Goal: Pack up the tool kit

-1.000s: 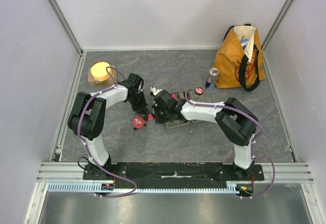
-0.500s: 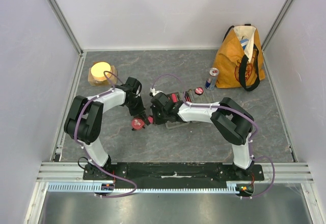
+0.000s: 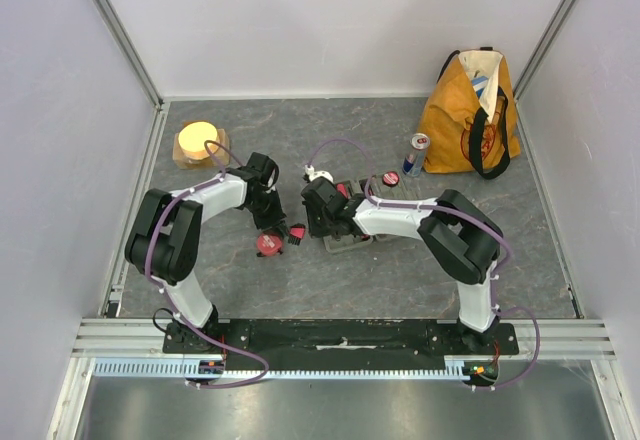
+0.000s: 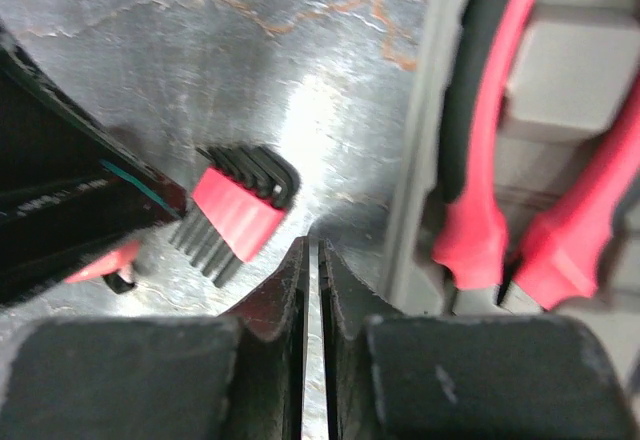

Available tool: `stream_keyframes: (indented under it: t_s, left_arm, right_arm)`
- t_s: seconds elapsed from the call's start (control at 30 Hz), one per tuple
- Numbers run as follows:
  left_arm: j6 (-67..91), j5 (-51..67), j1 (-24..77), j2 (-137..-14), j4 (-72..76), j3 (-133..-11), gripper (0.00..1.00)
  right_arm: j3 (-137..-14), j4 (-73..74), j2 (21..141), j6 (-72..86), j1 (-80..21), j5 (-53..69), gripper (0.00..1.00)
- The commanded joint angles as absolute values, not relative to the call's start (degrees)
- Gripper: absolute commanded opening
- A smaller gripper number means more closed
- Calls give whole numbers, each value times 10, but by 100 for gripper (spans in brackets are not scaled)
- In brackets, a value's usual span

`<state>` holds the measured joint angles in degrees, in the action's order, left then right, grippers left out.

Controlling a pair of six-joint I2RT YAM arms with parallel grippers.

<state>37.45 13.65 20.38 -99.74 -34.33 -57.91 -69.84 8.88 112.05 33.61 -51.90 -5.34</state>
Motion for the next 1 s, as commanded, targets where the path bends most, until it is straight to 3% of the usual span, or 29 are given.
stream_keyframes:
  t_s: [0.0,0.43,0.7,0.97]
  left_arm:
    - [370,109,206,-964,-352,-587,28]
    - [310,45,304,-926,-325,-570,67]
    - [299,-45,361,-954,-322,-568,70]
    - [270,-116,394,-988,-304,-570,66]
  right_arm:
    - [-675,120,1063,333,-517,-113,16]
    - [-629,133,933,365,-509,-148,27]
    - [-591,134,882,381,-476,-140,28]
    - [-564,138,857,382,-454,-130,27]
